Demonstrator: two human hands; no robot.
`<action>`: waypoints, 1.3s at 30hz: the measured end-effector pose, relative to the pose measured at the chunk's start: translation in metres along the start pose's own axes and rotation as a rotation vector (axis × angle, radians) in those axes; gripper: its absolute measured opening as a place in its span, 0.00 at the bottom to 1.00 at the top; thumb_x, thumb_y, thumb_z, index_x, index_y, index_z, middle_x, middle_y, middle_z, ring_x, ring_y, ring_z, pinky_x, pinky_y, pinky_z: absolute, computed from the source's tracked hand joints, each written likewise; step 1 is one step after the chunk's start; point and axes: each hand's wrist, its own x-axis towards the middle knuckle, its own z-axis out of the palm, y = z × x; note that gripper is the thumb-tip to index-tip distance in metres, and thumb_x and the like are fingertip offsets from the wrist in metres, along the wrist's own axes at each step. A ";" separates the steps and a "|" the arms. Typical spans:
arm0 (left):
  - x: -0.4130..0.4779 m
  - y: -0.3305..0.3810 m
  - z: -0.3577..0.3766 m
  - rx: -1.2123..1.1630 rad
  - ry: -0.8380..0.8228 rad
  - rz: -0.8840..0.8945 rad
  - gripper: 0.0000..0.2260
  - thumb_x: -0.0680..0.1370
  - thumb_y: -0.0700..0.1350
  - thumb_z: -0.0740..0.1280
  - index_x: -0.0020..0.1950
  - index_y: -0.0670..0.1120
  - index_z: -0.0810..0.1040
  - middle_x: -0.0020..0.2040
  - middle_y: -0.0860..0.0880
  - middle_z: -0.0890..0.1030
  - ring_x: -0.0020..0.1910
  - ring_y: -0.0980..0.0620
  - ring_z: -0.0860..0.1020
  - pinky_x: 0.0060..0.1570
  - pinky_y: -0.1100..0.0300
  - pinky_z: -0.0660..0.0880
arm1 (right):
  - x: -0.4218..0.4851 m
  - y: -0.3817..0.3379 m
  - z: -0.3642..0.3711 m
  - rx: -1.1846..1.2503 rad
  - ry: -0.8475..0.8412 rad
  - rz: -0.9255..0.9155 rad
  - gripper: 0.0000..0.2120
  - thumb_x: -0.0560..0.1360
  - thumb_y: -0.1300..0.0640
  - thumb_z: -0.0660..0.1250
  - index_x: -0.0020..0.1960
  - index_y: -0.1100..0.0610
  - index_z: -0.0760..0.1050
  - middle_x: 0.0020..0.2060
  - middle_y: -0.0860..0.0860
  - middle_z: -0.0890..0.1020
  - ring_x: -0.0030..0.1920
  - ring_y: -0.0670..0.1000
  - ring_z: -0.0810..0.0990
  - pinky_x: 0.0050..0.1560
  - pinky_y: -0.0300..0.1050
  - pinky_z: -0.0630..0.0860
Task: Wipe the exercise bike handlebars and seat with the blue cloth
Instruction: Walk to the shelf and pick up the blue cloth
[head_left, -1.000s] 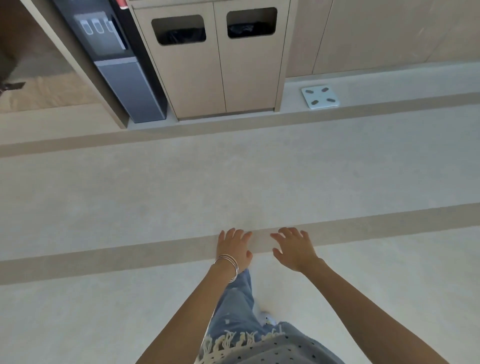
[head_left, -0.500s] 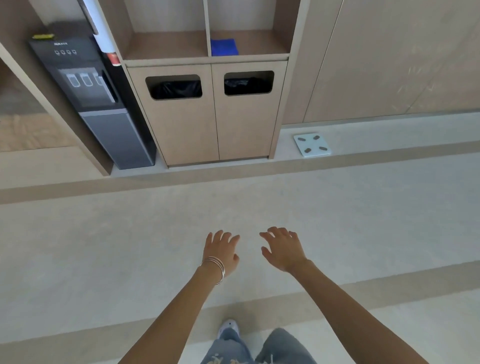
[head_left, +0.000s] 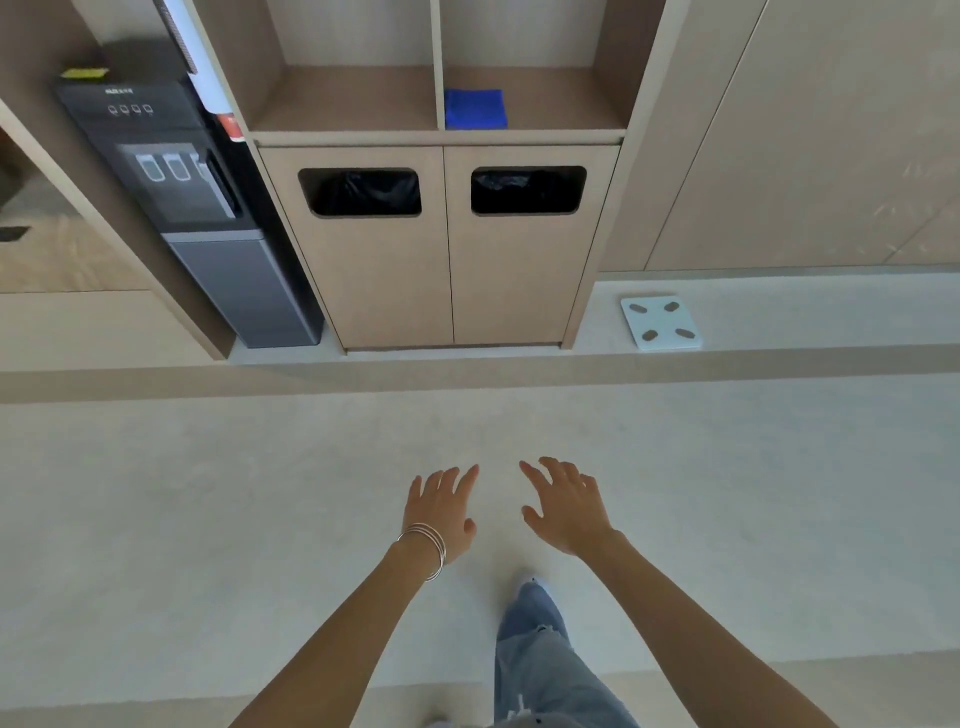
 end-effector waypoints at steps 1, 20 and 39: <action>0.015 0.007 -0.011 0.022 0.018 -0.011 0.29 0.78 0.53 0.57 0.76 0.52 0.49 0.78 0.47 0.53 0.77 0.44 0.49 0.74 0.42 0.46 | 0.013 0.010 -0.008 -0.017 0.020 -0.004 0.27 0.77 0.40 0.55 0.73 0.47 0.57 0.75 0.51 0.55 0.75 0.56 0.51 0.72 0.61 0.52; 0.230 0.053 -0.114 -0.012 0.044 -0.073 0.27 0.77 0.63 0.55 0.74 0.58 0.57 0.78 0.52 0.53 0.77 0.44 0.48 0.72 0.38 0.42 | 0.201 0.130 -0.106 -0.009 0.012 -0.043 0.29 0.78 0.39 0.52 0.75 0.45 0.49 0.75 0.49 0.56 0.75 0.55 0.52 0.72 0.61 0.50; 0.514 -0.044 -0.289 -0.041 0.206 -0.118 0.29 0.76 0.59 0.57 0.75 0.57 0.54 0.76 0.50 0.57 0.76 0.44 0.50 0.73 0.41 0.43 | 0.502 0.137 -0.258 0.020 0.144 -0.114 0.27 0.78 0.45 0.56 0.74 0.49 0.55 0.73 0.53 0.61 0.73 0.55 0.56 0.71 0.60 0.56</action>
